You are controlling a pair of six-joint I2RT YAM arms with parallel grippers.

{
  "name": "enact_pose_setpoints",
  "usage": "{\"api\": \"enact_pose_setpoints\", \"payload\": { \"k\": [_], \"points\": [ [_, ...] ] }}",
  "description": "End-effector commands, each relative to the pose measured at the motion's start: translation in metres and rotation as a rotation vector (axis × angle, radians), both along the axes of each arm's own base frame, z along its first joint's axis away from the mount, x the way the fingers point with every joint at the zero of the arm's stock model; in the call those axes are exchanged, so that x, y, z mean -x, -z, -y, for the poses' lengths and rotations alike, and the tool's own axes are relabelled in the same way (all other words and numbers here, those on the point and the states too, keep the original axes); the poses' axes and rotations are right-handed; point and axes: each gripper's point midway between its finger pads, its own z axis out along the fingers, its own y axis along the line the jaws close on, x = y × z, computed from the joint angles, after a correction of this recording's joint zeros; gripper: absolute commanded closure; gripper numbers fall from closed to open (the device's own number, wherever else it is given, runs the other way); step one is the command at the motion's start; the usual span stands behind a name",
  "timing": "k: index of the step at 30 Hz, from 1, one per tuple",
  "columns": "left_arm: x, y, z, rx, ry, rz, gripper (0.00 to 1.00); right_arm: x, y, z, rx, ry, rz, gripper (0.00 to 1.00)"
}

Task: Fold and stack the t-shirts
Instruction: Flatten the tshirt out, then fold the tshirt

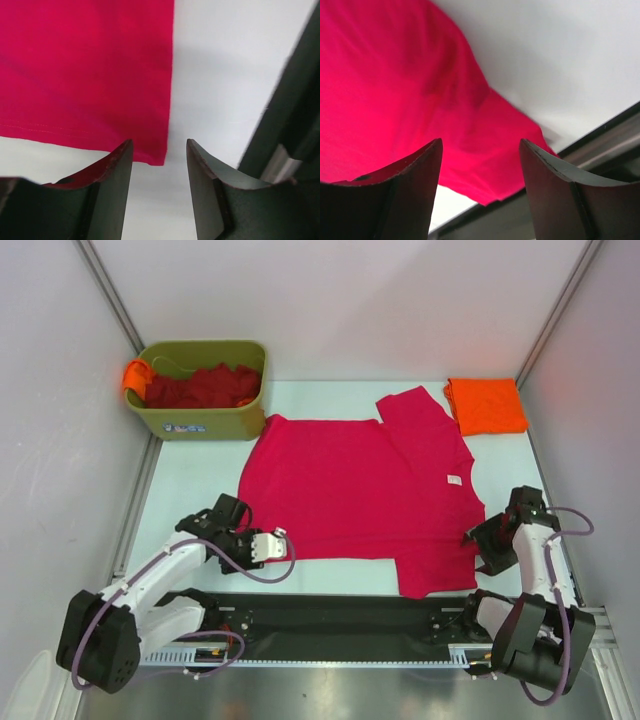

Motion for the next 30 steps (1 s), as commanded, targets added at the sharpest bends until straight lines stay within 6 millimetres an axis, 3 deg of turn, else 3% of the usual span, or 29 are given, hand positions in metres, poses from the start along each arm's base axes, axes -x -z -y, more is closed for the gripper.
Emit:
{"api": "enact_pose_setpoints", "payload": {
  "k": [1, 4, 9, 12, 14, 16, 19, 22, 27, 30],
  "points": [
    [-0.036, 0.006, -0.010, -0.089, 0.043, 0.170, 0.48, 0.019, 0.005, -0.007, 0.024, 0.017, -0.085, 0.32],
    [-0.045, 0.012, -0.008, -0.090, 0.061, 0.224, 0.47, 0.020, 0.005, -0.012, 0.039, -0.011, -0.102, 0.33],
    [-0.035, 0.030, -0.008, -0.088, 0.074, 0.199, 0.50, 0.020, 0.007, -0.014, 0.076, -0.037, -0.136, 0.29],
    [-0.038, 0.033, -0.007, -0.080, 0.058, 0.210, 0.66, 0.021, 0.003, -0.009, 0.092, -0.006, -0.169, 0.29],
    [-0.040, 0.033, -0.003, -0.057, 0.053, 0.209, 0.88, 0.022, -0.001, -0.005, 0.115, 0.017, -0.181, 0.29],
    [-0.042, 0.028, 0.002, -0.031, 0.028, 0.207, 0.99, 0.020, -0.014, -0.006, 0.099, 0.066, -0.158, 0.28],
    [-0.050, 0.011, 0.013, 0.020, -0.021, 0.199, 1.00, 0.025, -0.027, -0.017, 0.044, 0.110, -0.156, 0.30],
    [-0.057, -0.005, 0.023, 0.067, -0.070, 0.184, 1.00, 0.032, -0.025, -0.030, 0.018, 0.107, -0.159, 0.34],
    [-0.063, -0.014, 0.028, 0.093, -0.095, 0.193, 1.00, 0.043, 0.011, -0.035, 0.010, 0.127, -0.349, 0.36],
    [-0.064, -0.016, 0.026, 0.080, -0.102, 0.196, 1.00, 0.040, 0.022, -0.041, 0.013, 0.107, -0.405, 0.36]
  ]
}}
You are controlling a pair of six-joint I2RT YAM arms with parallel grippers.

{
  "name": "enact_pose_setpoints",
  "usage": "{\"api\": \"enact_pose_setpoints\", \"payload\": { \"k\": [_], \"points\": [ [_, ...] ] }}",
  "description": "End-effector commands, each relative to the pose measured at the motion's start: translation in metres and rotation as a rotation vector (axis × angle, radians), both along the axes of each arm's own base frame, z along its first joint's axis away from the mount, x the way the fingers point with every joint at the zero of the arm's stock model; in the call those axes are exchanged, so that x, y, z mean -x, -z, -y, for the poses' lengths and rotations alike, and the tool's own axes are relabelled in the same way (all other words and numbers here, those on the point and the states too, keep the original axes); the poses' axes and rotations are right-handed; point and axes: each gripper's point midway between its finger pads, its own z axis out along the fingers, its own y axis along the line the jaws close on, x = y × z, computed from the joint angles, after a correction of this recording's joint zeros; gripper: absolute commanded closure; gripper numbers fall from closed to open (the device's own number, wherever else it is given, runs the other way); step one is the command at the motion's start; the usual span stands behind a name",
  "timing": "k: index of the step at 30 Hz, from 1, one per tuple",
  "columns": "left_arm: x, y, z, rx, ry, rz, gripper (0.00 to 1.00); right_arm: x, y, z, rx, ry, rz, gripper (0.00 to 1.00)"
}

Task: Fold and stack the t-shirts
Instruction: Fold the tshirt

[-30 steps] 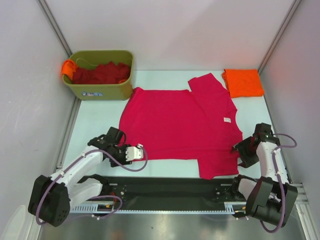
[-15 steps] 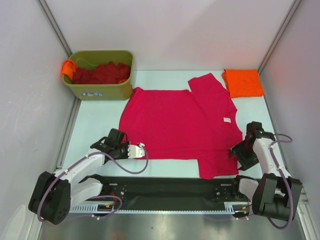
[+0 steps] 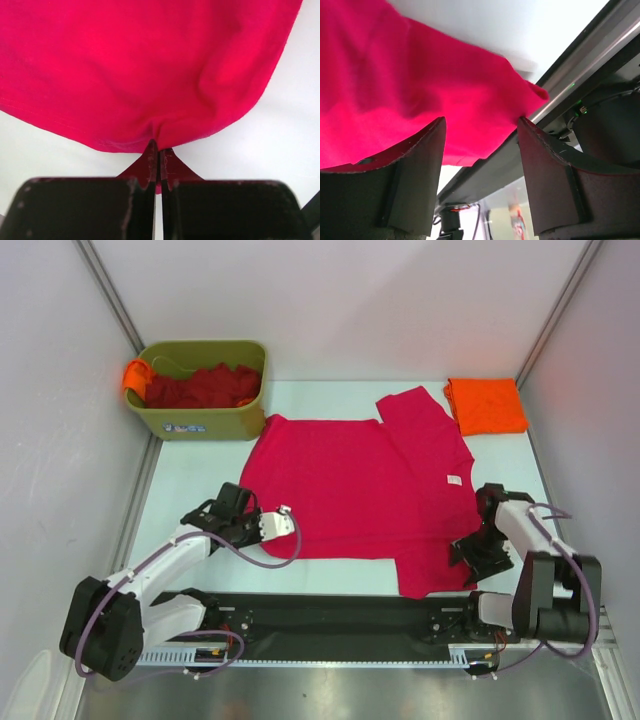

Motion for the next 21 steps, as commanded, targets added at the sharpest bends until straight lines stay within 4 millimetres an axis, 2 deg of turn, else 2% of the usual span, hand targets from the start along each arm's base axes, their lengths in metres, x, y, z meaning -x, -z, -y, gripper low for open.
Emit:
{"api": "enact_pose_setpoints", "payload": {
  "k": [1, 3, 7, 12, 13, 14, 16, 17, 18, 21],
  "points": [
    [0.002, -0.008, 0.006, 0.029, -0.013, -0.022, 1.00, -0.004, 0.009, -0.005, 0.010, 0.028, -0.042, 0.36],
    [0.002, -0.008, 0.005, 0.026, -0.017, -0.026, 1.00, -0.010, 0.011, -0.004, 0.024, 0.024, -0.032, 0.37],
    [0.000, -0.009, 0.004, 0.023, -0.043, -0.032, 1.00, -0.003, 0.024, 0.000, 0.040, 0.017, -0.085, 0.41],
    [0.000, -0.015, 0.001, 0.022, -0.069, -0.056, 1.00, 0.000, 0.028, -0.002, 0.029, 0.008, -0.079, 0.62],
    [0.001, -0.015, 0.001, 0.022, -0.073, -0.063, 1.00, 0.001, 0.029, -0.002, 0.031, 0.012, -0.079, 0.67],
    [0.000, -0.015, 0.001, 0.024, -0.075, -0.063, 1.00, -0.001, 0.031, 0.000, 0.036, 0.016, -0.072, 0.79],
    [-0.002, -0.017, 0.002, 0.026, -0.079, -0.059, 1.00, -0.003, 0.034, -0.001, 0.023, 0.017, -0.072, 0.89],
    [-0.003, -0.017, 0.002, 0.023, -0.083, -0.061, 1.00, -0.006, 0.035, -0.001, 0.016, 0.010, -0.072, 0.97],
    [-0.005, -0.021, 0.003, 0.027, -0.081, -0.056, 1.00, -0.008, 0.033, -0.001, 0.015, -0.002, -0.072, 1.00],
    [-0.008, -0.027, 0.003, 0.028, -0.088, -0.056, 1.00, -0.025, 0.019, 0.008, 0.046, -0.073, -0.031, 1.00]
  ]
}}
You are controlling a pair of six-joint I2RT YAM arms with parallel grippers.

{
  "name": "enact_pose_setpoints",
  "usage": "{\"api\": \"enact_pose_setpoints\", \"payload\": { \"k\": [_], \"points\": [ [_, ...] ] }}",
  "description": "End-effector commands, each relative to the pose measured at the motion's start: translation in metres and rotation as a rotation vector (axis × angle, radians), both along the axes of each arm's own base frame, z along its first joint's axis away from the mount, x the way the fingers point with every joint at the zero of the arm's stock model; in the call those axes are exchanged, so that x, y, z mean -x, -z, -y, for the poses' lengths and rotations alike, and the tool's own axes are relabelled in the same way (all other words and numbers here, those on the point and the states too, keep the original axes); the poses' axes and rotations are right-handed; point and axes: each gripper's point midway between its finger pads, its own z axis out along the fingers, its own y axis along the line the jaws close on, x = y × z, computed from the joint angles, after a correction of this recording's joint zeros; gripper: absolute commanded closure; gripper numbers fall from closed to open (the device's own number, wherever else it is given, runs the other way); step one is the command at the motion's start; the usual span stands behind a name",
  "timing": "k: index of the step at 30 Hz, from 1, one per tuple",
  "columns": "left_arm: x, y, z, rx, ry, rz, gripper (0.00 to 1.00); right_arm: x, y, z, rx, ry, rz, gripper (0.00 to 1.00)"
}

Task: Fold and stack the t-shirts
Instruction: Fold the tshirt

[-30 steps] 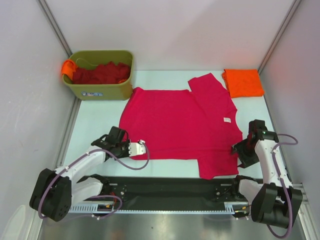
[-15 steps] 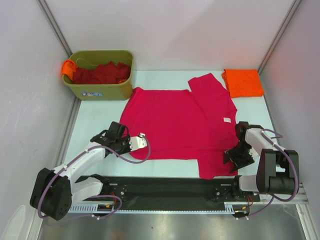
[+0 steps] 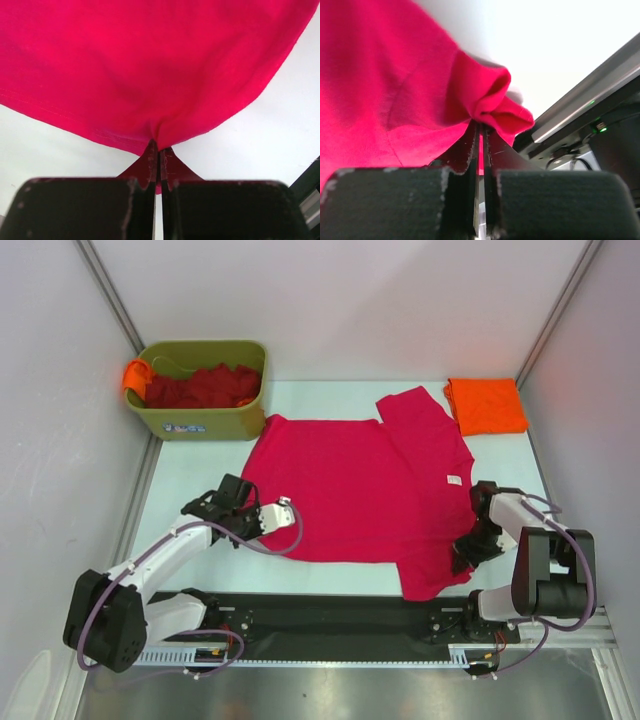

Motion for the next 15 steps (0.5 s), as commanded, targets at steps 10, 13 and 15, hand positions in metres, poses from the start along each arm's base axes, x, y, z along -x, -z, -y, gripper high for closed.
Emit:
{"api": "enact_pose_setpoints", "payload": {
  "k": [10, 13, 15],
  "points": [
    [-0.045, -0.031, 0.003, 0.016, -0.046, 0.072, 1.00, -0.084, -0.063, 0.025, 0.108, -0.227, 0.269, 1.00],
    [-0.065, -0.038, 0.005, 0.017, -0.046, 0.088, 1.00, -0.112, -0.068, 0.026, 0.106, -0.240, 0.333, 1.00],
    [-0.080, -0.045, 0.007, 0.025, -0.052, 0.103, 1.00, -0.135, -0.069, 0.028, 0.118, -0.263, 0.381, 1.00]
  ]
}}
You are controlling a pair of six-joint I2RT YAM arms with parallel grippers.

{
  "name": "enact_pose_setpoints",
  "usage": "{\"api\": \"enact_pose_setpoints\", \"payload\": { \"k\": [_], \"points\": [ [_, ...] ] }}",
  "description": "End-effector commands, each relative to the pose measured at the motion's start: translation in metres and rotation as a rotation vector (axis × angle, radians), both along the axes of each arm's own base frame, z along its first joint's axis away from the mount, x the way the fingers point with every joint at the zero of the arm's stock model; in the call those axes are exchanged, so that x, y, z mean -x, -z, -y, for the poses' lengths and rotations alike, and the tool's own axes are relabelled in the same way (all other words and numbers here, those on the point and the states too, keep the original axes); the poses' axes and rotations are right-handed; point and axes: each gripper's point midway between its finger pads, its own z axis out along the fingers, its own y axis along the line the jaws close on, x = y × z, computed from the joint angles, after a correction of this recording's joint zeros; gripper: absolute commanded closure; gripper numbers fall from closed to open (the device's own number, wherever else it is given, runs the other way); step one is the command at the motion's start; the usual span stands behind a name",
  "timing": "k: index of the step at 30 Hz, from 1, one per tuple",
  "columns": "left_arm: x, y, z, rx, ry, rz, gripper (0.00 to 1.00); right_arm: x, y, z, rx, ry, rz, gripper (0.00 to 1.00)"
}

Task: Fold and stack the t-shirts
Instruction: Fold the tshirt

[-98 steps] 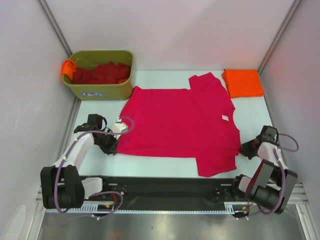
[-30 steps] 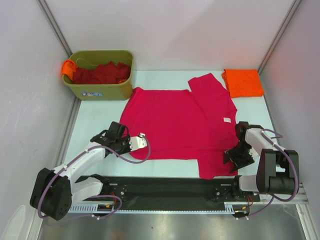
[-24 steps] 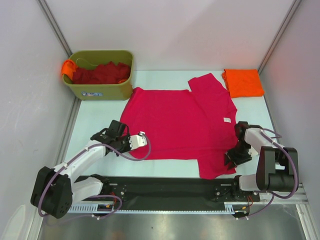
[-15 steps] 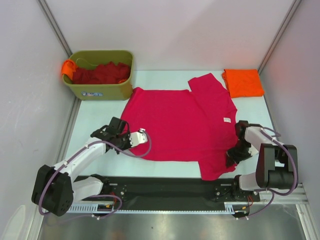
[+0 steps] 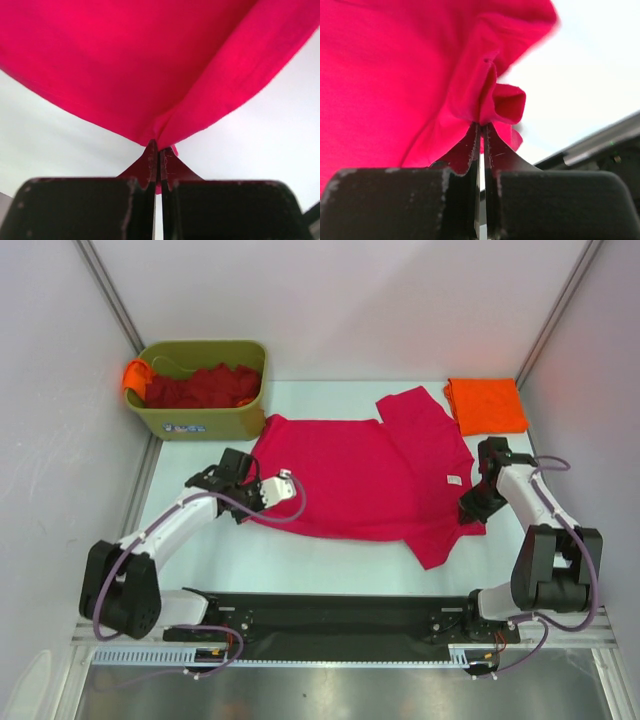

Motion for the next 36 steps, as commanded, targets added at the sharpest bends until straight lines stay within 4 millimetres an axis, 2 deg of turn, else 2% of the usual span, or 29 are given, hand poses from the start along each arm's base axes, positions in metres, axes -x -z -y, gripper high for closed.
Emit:
{"api": "enact_pose_setpoints", "payload": {
  "k": [1, 3, 5, 10, 12, 15, 16, 19, 26, 28, 30, 31, 33, 34, 35, 36],
  "points": [
    [-0.037, -0.018, 0.008, 0.020, 0.001, 0.063, 1.00, -0.048, -0.012, 0.009, 0.046, -0.059, 0.118, 1.00],
    [-0.051, -0.025, 0.009, 0.024, -0.011, 0.082, 1.00, -0.068, -0.006, 0.011, 0.050, -0.084, 0.135, 1.00],
    [-0.060, -0.021, 0.006, 0.018, -0.026, 0.083, 1.00, -0.089, -0.003, 0.014, 0.072, -0.124, 0.163, 1.00],
    [-0.077, -0.014, -0.002, -0.015, -0.066, 0.070, 1.00, -0.118, 0.003, 0.015, 0.072, -0.155, 0.170, 1.00],
    [-0.086, -0.017, -0.006, -0.016, -0.089, 0.080, 1.00, -0.129, 0.003, 0.017, 0.075, -0.152, 0.192, 1.00],
    [-0.101, -0.018, -0.014, -0.030, -0.137, 0.096, 1.00, -0.141, 0.005, 0.011, 0.051, -0.166, 0.211, 1.00],
    [-0.104, -0.015, -0.016, -0.042, -0.147, 0.094, 1.00, -0.142, 0.010, 0.010, 0.046, -0.171, 0.196, 1.00],
    [-0.104, -0.009, -0.019, -0.057, -0.149, 0.071, 1.00, -0.145, 0.016, 0.010, 0.047, -0.180, 0.178, 1.00],
    [-0.112, 0.003, -0.026, -0.078, -0.196, 0.055, 1.00, -0.160, 0.015, 0.013, 0.056, -0.168, 0.202, 1.00],
    [-0.115, 0.005, -0.025, -0.075, -0.205, 0.049, 0.97, -0.160, 0.018, 0.014, 0.055, -0.169, 0.191, 1.00],
    [-0.120, 0.002, -0.025, -0.068, -0.228, 0.059, 0.93, -0.163, 0.020, 0.015, 0.058, -0.169, 0.194, 0.96],
    [-0.122, 0.003, -0.025, -0.071, -0.237, 0.061, 0.92, -0.165, 0.019, 0.016, 0.063, -0.167, 0.197, 0.91],
    [-0.133, -0.003, -0.025, -0.059, -0.269, 0.098, 0.82, -0.172, 0.016, 0.019, 0.080, -0.165, 0.213, 0.84],
    [-0.138, -0.005, -0.031, -0.083, -0.300, 0.119, 0.75, -0.174, 0.015, 0.020, 0.082, -0.164, 0.219, 0.70],
    [-0.142, -0.007, -0.032, -0.077, -0.335, 0.132, 0.68, -0.178, 0.013, 0.020, 0.083, -0.170, 0.225, 0.62],
    [-0.153, -0.015, -0.033, -0.069, -0.362, 0.173, 0.56, -0.184, 0.009, 0.021, 0.085, -0.175, 0.236, 0.57]
  ]
}}
